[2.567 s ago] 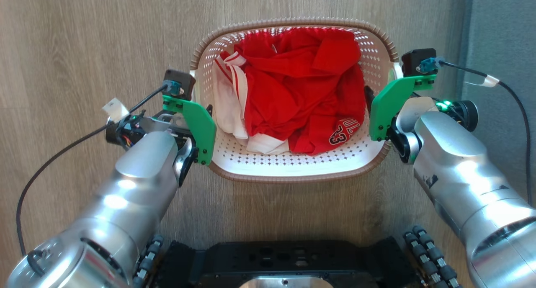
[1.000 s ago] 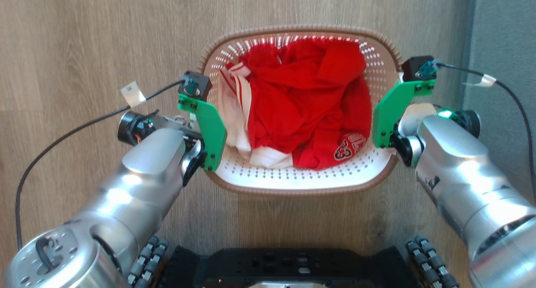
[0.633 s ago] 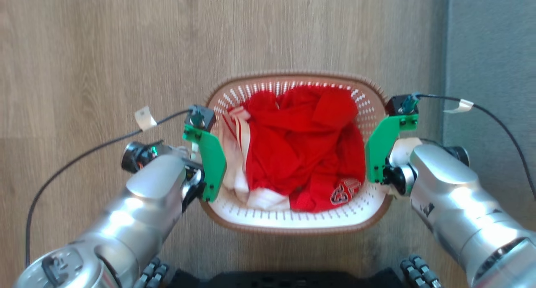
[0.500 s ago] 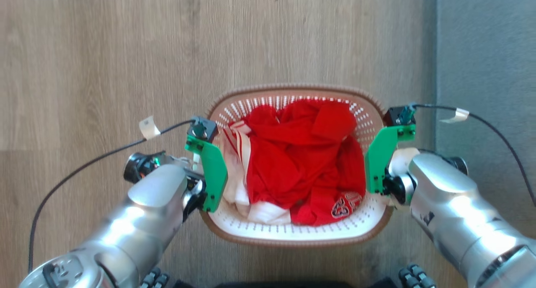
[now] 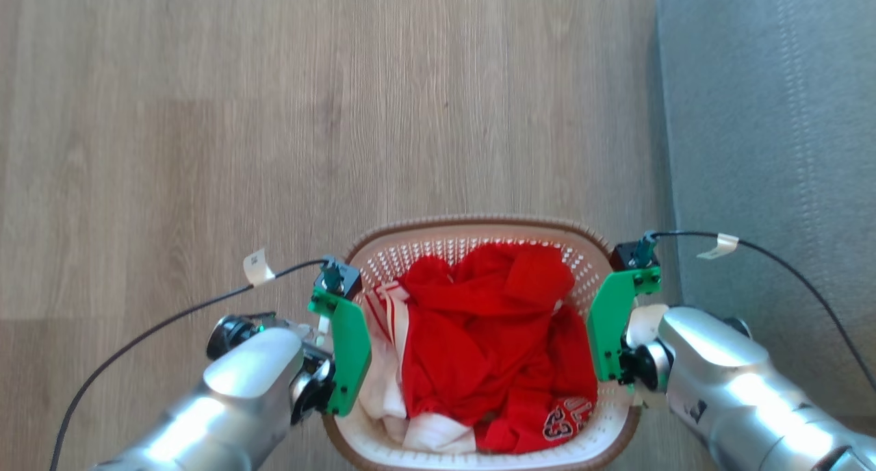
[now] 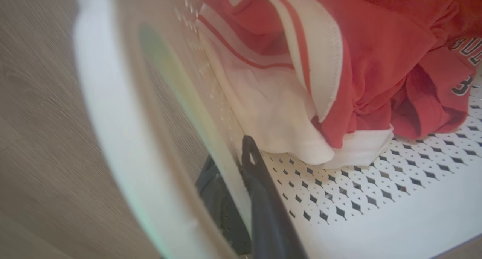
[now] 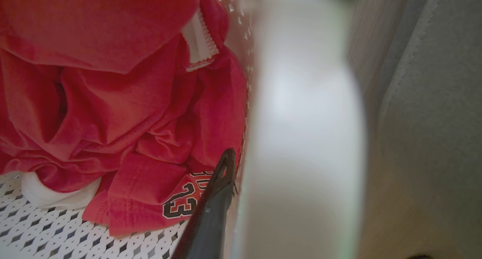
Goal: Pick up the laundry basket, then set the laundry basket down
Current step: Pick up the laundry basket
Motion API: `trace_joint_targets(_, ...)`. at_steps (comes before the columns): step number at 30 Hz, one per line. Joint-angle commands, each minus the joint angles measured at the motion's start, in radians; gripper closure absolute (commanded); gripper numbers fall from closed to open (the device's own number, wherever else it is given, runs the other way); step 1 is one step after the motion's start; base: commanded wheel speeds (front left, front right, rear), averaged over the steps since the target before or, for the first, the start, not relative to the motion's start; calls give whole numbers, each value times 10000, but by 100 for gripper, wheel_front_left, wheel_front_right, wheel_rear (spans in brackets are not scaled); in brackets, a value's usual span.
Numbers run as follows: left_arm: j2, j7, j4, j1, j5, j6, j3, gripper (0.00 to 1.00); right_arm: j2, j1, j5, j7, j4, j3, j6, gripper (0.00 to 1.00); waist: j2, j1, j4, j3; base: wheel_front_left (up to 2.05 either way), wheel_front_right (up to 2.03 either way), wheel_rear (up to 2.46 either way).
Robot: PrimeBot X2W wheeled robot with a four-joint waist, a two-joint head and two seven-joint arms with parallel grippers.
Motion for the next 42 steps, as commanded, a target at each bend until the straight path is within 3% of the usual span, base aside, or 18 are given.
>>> trace_joint_targets(1, -60, 71, -664, 24, 251, -179, -154, 100, 302, 252, -42, 41, -495, 338, 73, 100, -1, 1, 0, -502, 0, 0, 0)
trace_joint_targets(12, 813, 457, -2104, 853, 342, -179, -155, 100, 257, 809, 469, -16, -1091, 960, 73, 100, -1, 1, 50, -2077, 0, 0, 0)
trace_joint_targets(21, 1171, 724, -2894, 1439, 599, -180, -155, 100, 246, 1173, 660, -346, -1432, 1211, 73, 100, -1, 1, 157, -2919, 0, 0, 0)
trace_joint_targets(42, 1651, 1320, -3810, 2033, 656, -180, -156, 100, 280, 1509, 879, -544, -1551, 1246, 73, 100, -1, 1, 389, -3659, 0, 0, 0)
